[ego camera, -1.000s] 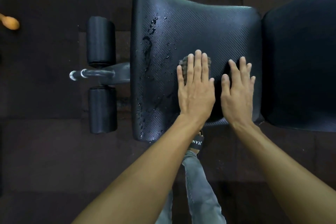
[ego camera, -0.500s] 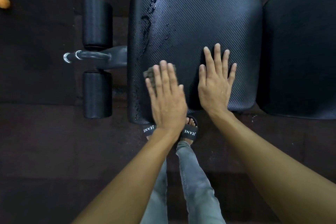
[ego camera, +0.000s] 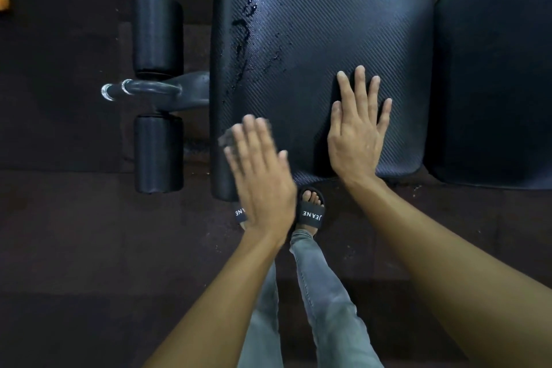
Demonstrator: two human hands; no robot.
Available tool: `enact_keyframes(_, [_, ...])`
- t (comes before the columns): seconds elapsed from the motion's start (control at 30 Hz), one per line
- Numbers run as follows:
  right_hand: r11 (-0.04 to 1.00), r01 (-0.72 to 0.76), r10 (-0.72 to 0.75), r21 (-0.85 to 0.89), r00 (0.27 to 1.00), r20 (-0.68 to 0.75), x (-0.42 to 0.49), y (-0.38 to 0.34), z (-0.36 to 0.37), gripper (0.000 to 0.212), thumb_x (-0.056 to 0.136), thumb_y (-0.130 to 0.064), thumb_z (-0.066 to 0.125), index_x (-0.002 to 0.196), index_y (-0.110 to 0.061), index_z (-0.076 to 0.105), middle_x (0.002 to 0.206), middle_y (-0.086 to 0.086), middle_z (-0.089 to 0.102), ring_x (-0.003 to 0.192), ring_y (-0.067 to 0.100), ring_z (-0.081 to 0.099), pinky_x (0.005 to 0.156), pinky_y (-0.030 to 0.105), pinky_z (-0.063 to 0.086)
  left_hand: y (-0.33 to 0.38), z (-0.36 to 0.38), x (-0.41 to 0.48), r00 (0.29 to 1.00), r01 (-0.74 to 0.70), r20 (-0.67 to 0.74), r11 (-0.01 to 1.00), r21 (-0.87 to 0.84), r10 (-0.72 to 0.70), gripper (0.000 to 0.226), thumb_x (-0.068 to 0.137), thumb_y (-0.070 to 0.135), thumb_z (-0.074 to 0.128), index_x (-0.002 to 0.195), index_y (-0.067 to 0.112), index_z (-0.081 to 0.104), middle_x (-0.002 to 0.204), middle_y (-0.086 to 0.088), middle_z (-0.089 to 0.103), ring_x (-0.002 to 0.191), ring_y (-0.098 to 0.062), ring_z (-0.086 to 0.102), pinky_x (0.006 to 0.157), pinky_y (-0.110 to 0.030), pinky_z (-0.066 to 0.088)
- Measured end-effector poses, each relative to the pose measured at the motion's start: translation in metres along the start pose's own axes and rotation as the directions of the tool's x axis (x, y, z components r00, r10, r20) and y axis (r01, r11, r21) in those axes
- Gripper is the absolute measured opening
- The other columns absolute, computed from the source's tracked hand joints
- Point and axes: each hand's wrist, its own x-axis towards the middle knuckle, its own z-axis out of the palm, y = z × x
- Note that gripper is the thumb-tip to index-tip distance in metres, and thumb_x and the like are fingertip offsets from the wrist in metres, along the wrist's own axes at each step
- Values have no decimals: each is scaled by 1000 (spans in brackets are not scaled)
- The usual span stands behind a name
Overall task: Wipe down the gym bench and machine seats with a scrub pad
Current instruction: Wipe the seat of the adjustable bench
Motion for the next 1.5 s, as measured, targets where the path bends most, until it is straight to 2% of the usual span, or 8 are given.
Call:
enact_keyframes(0.13, [999,-5,4,36,1000,8,0,2,0,49,106,-33,29,155,-34,24,166,-8,11,153,17,1,122,43,-5,18,2,8,995,-96,4,995,-22,97,56,106,31,29,155,6,17,163,-11,13,151,-27,10,123,-47,14])
enact_keyframes(0.23, [997,-27,26,75,1000,7,1,-1,-2,49,106,-33,30,154,-35,26,166,-10,11,153,15,0,123,44,-6,-6,-2,11,976,207,-21,949,-237,-218,57,105,32,27,155,7,16,163,-10,13,151,-25,9,123,-41,13])
enact_keyframes(0.3, [992,-65,66,109,998,-5,1,-7,-2,49,105,-30,32,153,-34,29,165,-10,12,153,15,0,123,45,-6,-23,-8,16,876,454,38,796,-401,-480,58,105,35,27,155,7,18,163,-10,17,150,-24,15,123,-41,17])
enact_keyframes(0.47, [979,-107,110,176,994,-8,3,-24,-2,50,102,-30,38,152,-26,33,166,-5,12,154,18,2,122,50,-6,-36,-16,45,731,674,211,636,-376,-649,53,105,36,26,150,8,31,155,-6,37,145,-20,29,121,-47,11])
enact_keyframes(0.77, [988,73,-75,138,997,12,67,-49,-3,49,105,-35,35,153,-25,30,166,-4,13,153,14,1,122,45,-9,-29,-17,84,829,553,133,764,-332,-543,57,102,45,25,148,11,33,150,-6,42,138,-22,39,113,-45,34])
enact_keyframes(0.97, [997,53,-55,60,998,28,110,-46,3,53,106,-41,27,156,-28,21,166,-6,6,153,13,-4,123,47,-8,-25,-17,123,899,437,104,855,-281,-425,59,103,44,23,150,10,28,156,-7,34,145,-23,29,122,-46,16])
enact_keyframes(1.1, [999,52,-52,-12,999,7,110,-45,9,54,106,-43,24,157,-29,15,166,-7,3,153,12,-5,123,46,-8,-25,-20,112,876,481,149,847,-227,-458,68,101,50,17,156,11,10,165,-6,6,152,-21,3,123,-44,3])
enact_keyframes(1.5, [998,36,-37,-56,999,-23,109,-45,15,54,106,-41,25,157,-28,16,166,-6,5,153,14,-1,124,47,-3,-8,-21,137,874,486,153,826,-286,-462,68,100,48,19,155,10,14,162,-8,20,150,-22,15,123,-40,17])
